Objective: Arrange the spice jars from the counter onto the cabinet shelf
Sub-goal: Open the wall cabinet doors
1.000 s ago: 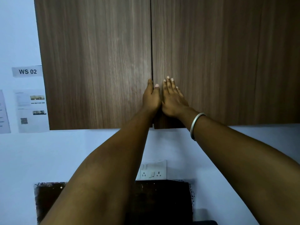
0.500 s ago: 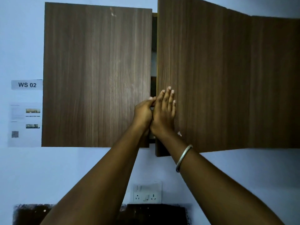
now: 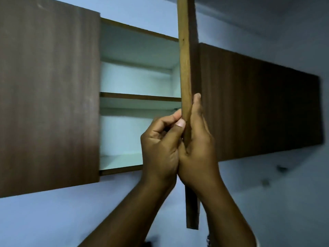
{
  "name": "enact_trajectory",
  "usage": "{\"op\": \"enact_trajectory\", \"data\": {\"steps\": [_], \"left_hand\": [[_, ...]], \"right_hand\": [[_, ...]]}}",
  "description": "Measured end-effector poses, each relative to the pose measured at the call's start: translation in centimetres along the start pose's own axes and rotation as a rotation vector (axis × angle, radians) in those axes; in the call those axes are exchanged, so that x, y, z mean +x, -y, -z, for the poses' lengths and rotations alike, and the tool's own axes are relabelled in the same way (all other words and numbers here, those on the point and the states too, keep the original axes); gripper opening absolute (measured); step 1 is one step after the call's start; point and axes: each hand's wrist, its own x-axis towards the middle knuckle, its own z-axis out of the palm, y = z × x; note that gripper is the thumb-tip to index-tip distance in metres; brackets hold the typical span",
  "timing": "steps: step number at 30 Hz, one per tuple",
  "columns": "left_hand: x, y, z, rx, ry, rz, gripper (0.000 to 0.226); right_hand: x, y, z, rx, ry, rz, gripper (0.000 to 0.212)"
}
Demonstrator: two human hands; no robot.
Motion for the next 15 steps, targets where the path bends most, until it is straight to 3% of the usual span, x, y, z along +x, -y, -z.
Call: {"op": "enact_trajectory", "data": {"steps": [7, 10, 15], "left_hand": [[-2.0, 5.8, -10.5, 0.150, 0.256, -0.322, 0.024], [-2.0, 9.1, -14.7, 0.218, 0.360, -0.489, 0.035], [-2.0, 14.6, -19.9, 0.322, 0.519, -0.617, 0.054]], "right_hand": [[0.4, -3.5, 13.4, 0.137, -0.014, 0.026, 0.072], [0.8, -5.9, 17.9, 0.164, -0.058, 0.031, 0.069], [1.4, -10.1, 23.7, 0.253, -0.034, -0.033, 0.069]]}}
